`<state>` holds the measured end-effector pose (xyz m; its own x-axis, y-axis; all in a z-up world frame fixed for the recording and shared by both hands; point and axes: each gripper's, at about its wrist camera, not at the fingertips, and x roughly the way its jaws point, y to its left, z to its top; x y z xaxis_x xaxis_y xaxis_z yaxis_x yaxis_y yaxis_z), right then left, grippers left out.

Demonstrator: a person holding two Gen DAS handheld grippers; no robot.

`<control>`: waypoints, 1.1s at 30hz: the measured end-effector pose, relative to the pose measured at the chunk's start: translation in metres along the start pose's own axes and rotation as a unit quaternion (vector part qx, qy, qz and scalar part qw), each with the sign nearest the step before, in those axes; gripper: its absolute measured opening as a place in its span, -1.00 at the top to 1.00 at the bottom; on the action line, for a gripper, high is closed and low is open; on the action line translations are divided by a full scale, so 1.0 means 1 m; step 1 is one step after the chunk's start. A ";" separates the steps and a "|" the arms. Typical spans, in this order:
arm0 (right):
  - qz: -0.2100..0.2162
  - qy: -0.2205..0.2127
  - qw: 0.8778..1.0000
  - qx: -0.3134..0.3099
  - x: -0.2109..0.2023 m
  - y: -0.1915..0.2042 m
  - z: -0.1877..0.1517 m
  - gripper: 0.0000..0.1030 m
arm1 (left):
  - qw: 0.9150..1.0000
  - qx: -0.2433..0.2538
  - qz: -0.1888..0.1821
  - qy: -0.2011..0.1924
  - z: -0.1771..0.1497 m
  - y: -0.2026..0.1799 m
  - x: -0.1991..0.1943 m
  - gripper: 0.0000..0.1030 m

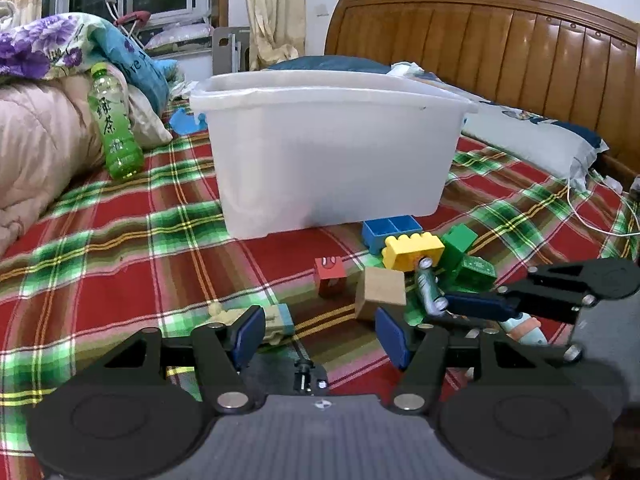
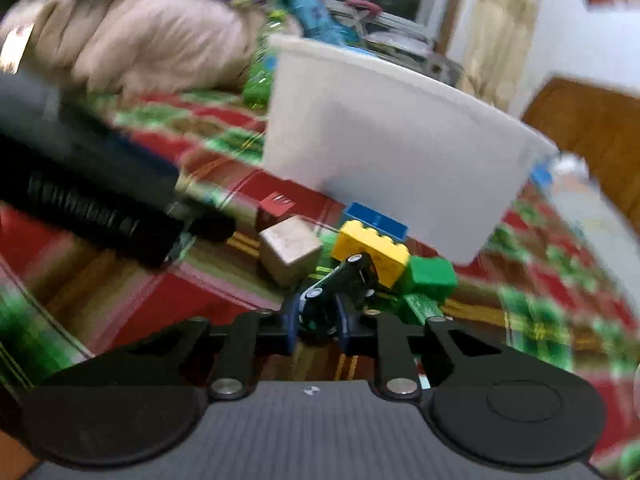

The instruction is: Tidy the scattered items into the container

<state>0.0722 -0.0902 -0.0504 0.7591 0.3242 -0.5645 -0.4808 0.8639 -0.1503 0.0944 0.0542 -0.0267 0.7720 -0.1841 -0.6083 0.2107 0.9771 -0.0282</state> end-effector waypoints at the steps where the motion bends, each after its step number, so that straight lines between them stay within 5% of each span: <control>1: 0.013 0.001 0.999 0.041 -0.003 -0.011 0.000 0.68 | 1.000 -0.001 -0.001 0.000 0.000 -0.001 0.000 -0.26; 7: 0.086 0.004 0.963 0.256 -0.018 -0.058 -0.022 0.69 | 1.000 0.004 -0.007 0.001 -0.001 -0.009 0.001 -0.26; 12: 0.028 0.013 0.978 0.208 -0.016 -0.048 -0.023 0.63 | 1.000 0.011 -0.011 0.002 -0.001 -0.015 0.002 -0.26; 18: -0.028 0.010 0.989 0.146 -0.017 -0.039 -0.021 0.22 | 1.000 0.018 -0.011 0.003 -0.001 -0.019 0.003 -0.26; 28: -0.075 -0.016 0.996 0.054 -0.024 -0.020 -0.012 0.00 | 1.000 0.015 -0.012 0.003 0.000 -0.019 0.006 -0.26; 33: -0.061 -0.025 0.998 0.015 -0.023 -0.007 -0.009 0.11 | 1.000 0.011 -0.011 0.007 -0.004 -0.015 0.007 -0.26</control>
<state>0.0542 -0.1077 -0.0440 0.8329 0.2335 -0.5018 -0.3699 0.9093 -0.1907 0.0948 0.0388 -0.0335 0.7583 -0.2028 -0.6195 0.2405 0.9704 -0.0233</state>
